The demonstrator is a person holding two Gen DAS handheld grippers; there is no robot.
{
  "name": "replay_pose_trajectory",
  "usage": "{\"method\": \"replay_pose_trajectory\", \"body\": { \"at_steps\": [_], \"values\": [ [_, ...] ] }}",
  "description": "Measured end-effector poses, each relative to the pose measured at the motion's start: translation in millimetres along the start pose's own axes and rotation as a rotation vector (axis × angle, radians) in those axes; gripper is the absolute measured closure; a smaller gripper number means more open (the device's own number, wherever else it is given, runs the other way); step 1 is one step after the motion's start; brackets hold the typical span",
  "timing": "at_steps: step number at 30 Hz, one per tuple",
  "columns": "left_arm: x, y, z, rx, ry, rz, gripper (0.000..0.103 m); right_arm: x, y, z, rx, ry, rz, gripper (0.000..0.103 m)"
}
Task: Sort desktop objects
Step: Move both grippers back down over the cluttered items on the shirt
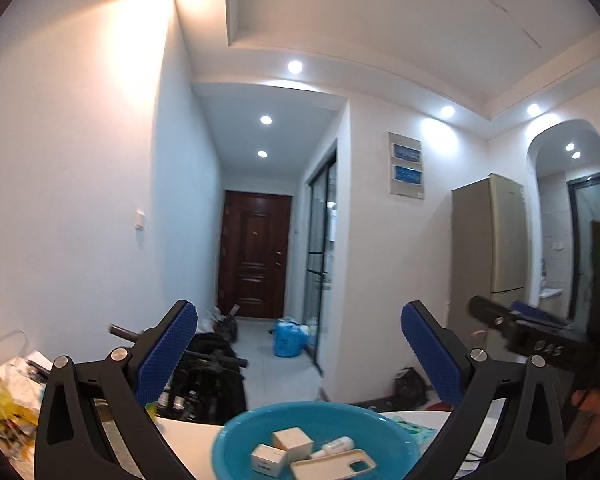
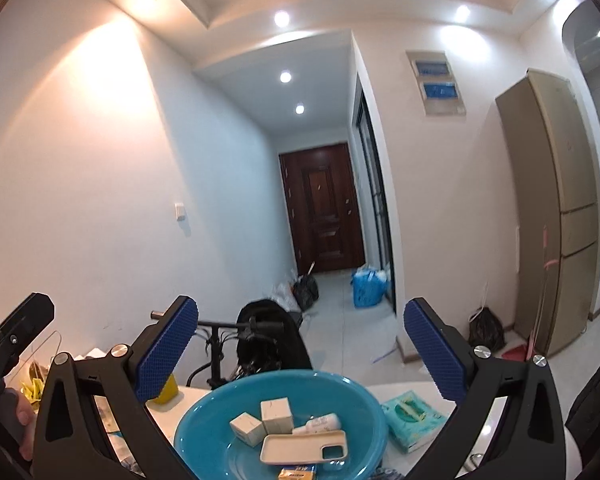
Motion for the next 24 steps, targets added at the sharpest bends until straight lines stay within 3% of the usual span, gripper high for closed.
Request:
{"method": "replay_pose_trajectory", "body": {
  "at_steps": [4, 14, 19, 24],
  "values": [
    [-10, 5, -3, 0.012, 0.054, 0.037, 0.0, -16, 5, 1, 0.011, -0.026, 0.057, 0.0],
    [-18, 8, -13, -0.01, 0.048, 0.045, 0.0, -25, 8, -3, 0.018, -0.016, 0.073, 0.0],
    [-27, 11, -14, -0.047, 0.01, 0.056, 0.0, -53, 12, 5, 0.135, 0.042, 0.174, 0.0],
    [-28, 13, -5, -0.023, -0.027, -0.013, 0.0, -59, 15, -8, 0.068, 0.114, 0.103, 0.0]
  ]
}}
Point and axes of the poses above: each gripper's, at about its wrist camera, not at the fingertips, and x roughly the way its jaws point, z to its right, y to its top, the point moved 2 cm from there along x, roughly the way its jaws point, and after that the axes turned 3 degrees about -x, right-handed, at the moved point
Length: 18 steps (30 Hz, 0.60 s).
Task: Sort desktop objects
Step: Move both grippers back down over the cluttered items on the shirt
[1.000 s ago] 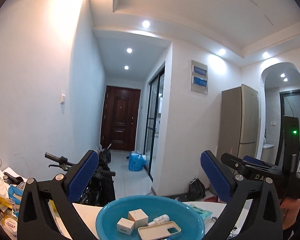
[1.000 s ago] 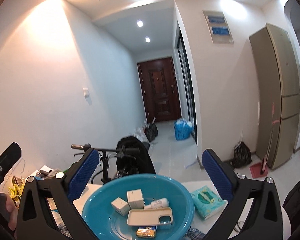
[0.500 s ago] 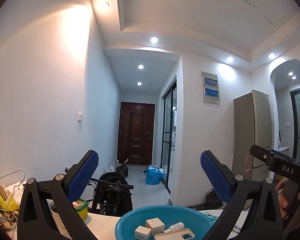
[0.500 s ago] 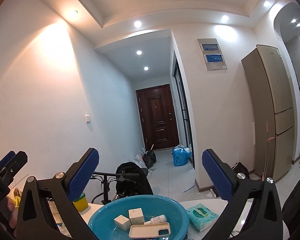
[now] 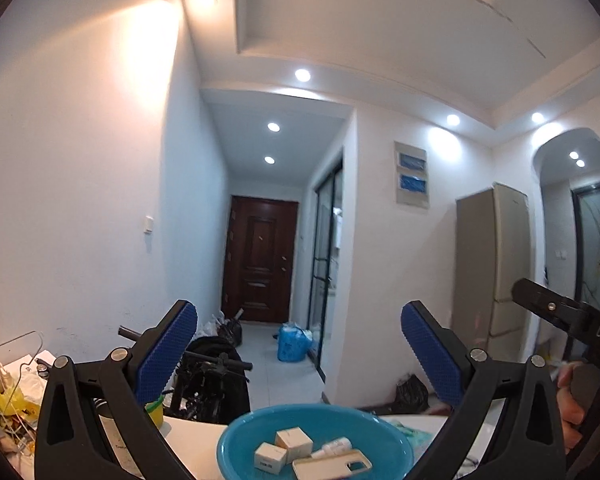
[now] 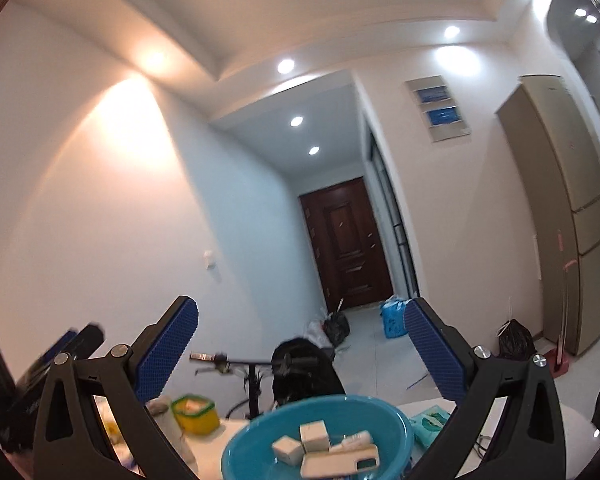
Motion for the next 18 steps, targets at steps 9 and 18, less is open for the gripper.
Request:
{"method": "replay_pose_trajectory", "body": {
  "at_steps": [9, 18],
  "values": [
    [-30, 4, 20, 0.044, -0.017, -0.031, 0.0, -33, 8, -15, -0.028, -0.032, 0.021, 0.0],
    [-78, -2, 35, 0.106, -0.003, 0.012, 0.0, -82, 5, -26, -0.091, -0.062, 0.058, 0.0]
  ]
}}
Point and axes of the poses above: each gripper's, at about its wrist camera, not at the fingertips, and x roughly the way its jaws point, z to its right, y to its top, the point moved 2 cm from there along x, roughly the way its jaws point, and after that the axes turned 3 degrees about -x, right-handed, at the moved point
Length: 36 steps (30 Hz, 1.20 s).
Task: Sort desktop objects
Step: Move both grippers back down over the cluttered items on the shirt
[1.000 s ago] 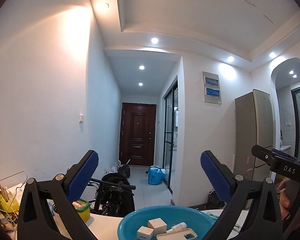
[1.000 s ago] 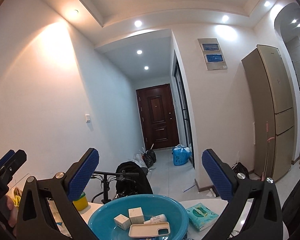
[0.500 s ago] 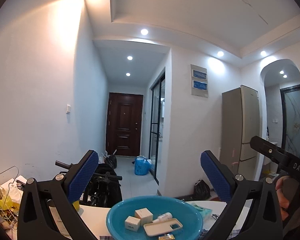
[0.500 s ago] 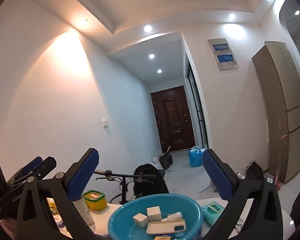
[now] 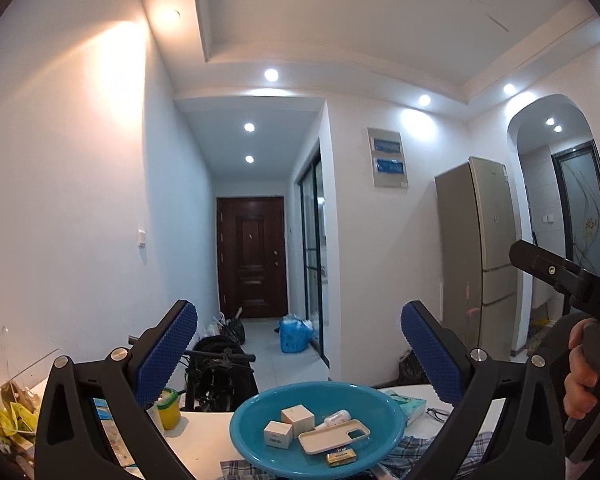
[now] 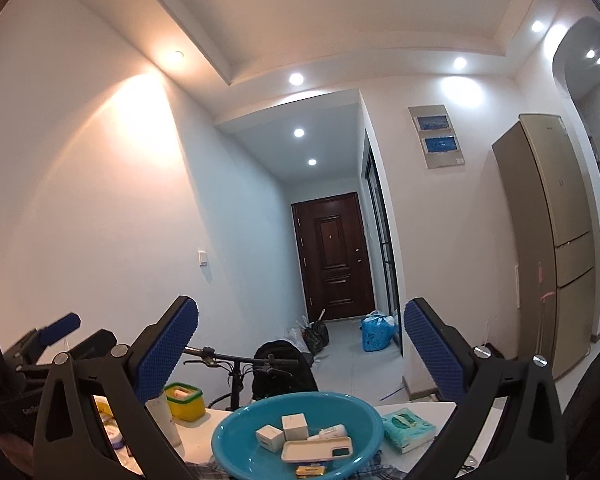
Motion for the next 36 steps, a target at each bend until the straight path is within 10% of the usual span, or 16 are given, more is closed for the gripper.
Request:
{"method": "replay_pose_trajectory", "body": {
  "at_steps": [22, 29, 36],
  "values": [
    [-39, -103, -20, -0.045, 0.058, -0.147, 0.0, -42, -91, 2, -0.075, -0.024, -0.213, 0.0],
    [-52, -136, -26, -0.036, 0.215, -0.088, 0.0, -42, -125, -6, -0.13, -0.108, -0.208, 0.0],
    [-42, -172, -36, -0.1, 0.164, -0.212, 0.0, -47, -153, -19, -0.261, -0.28, -0.17, 0.0]
  ]
}}
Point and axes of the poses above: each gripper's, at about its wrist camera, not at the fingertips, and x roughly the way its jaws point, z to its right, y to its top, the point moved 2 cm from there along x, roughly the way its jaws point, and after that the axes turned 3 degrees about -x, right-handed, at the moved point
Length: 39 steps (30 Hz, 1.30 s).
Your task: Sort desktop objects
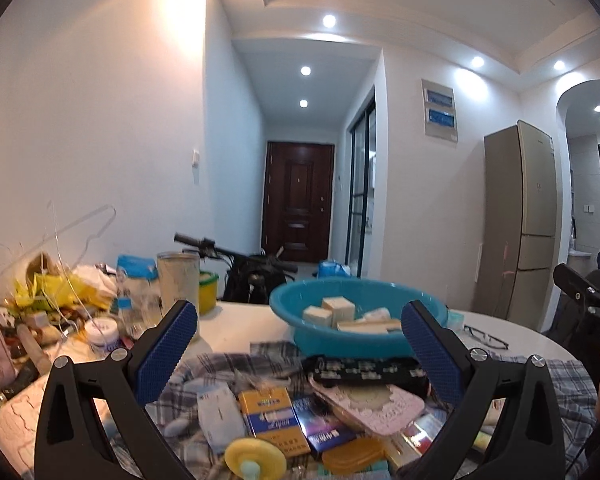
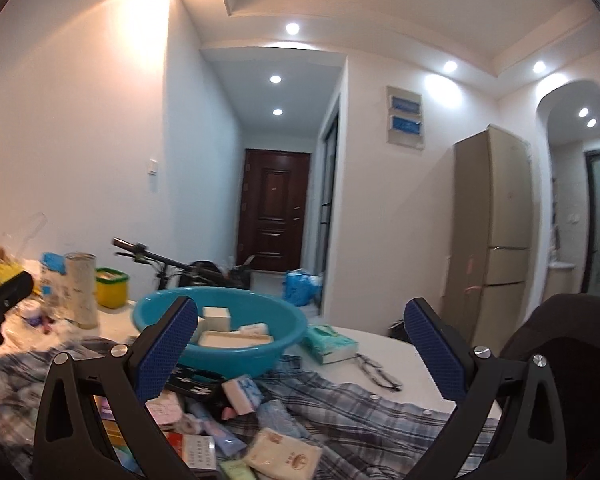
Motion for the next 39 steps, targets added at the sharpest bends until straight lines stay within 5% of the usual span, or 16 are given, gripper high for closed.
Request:
{"method": "replay_pose_trajectory", "body": {
  "at_steps": [17, 39],
  "values": [
    [30, -58, -6, 0.015, 0.038, -0.112, 0.0, 48, -73, 24, 0.186, 0.033, -0.21, 0.0],
    [42, -71, 5, 0.058, -0.022, -0.181, 0.0, 59, -94, -9, 0.106, 0.099, -0.265, 0.0]
  ]
}}
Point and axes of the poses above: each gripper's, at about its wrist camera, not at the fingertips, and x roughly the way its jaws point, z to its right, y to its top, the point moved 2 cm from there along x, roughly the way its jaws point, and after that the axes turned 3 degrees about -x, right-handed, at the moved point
